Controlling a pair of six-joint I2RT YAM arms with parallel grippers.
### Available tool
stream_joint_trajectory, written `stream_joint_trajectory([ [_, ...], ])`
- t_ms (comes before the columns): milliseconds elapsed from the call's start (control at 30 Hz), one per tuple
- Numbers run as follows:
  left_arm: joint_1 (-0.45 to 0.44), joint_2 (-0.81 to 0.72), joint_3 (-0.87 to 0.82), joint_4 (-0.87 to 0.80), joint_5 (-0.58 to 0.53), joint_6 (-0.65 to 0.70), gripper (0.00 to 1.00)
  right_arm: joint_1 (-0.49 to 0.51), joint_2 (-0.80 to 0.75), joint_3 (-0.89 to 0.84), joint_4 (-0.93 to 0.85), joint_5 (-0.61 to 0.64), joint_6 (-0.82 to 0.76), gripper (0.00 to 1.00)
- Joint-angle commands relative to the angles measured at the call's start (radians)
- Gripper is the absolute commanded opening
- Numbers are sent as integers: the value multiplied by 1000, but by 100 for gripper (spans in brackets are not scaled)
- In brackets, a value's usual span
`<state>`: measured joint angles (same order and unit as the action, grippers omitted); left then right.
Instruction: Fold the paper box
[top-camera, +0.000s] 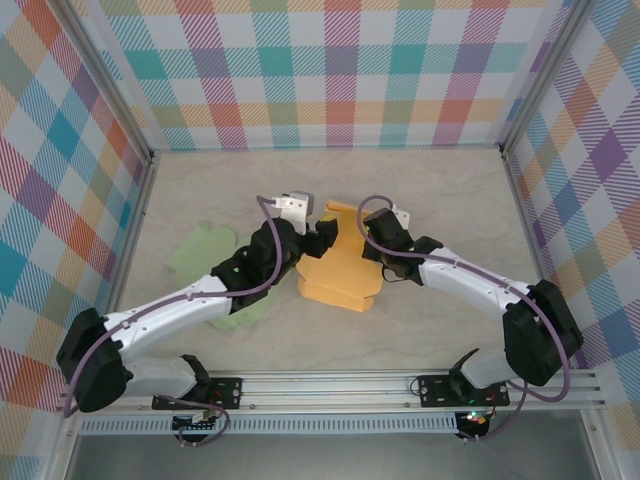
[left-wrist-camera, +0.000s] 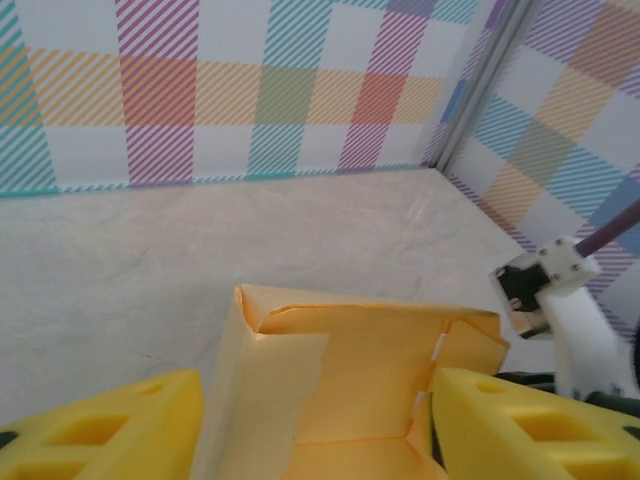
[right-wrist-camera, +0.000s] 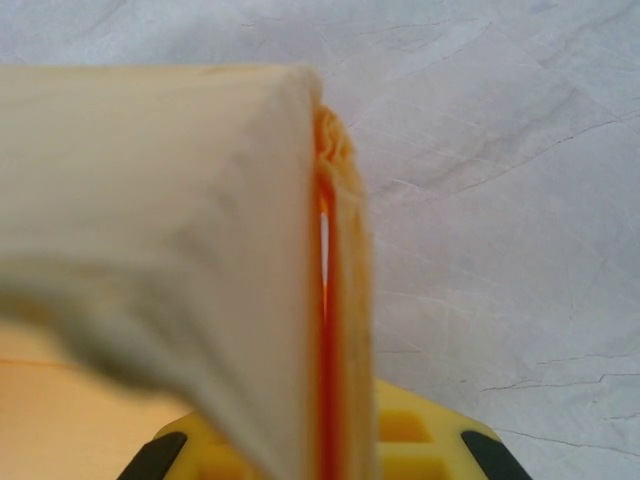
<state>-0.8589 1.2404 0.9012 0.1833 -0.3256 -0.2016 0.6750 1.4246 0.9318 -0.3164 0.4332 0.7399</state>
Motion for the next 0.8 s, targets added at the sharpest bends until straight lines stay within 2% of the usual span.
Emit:
stream_joint_trajectory([
  [0, 40, -35, 13, -175, 91, 39, 71, 6, -9, 24, -10, -2, -23, 0],
  [67, 67, -27, 39, -254, 122, 63, 76, 6, -13, 24, -9, -6, -28, 0],
  [200, 123, 23, 79, -359, 196, 112, 77, 6, -19, 27, -11, -21, -34, 0],
  [400, 212, 91, 79, -309, 318, 120, 77, 6, -18, 30, -10, -51, -33, 0],
  [567, 222, 143, 97, -287, 417, 158, 77, 6, -13, 35, -11, -57, -33, 0],
  [767, 222, 204, 128, -283, 427, 176, 75, 6, -8, 41, -7, -60, -33, 0],
])
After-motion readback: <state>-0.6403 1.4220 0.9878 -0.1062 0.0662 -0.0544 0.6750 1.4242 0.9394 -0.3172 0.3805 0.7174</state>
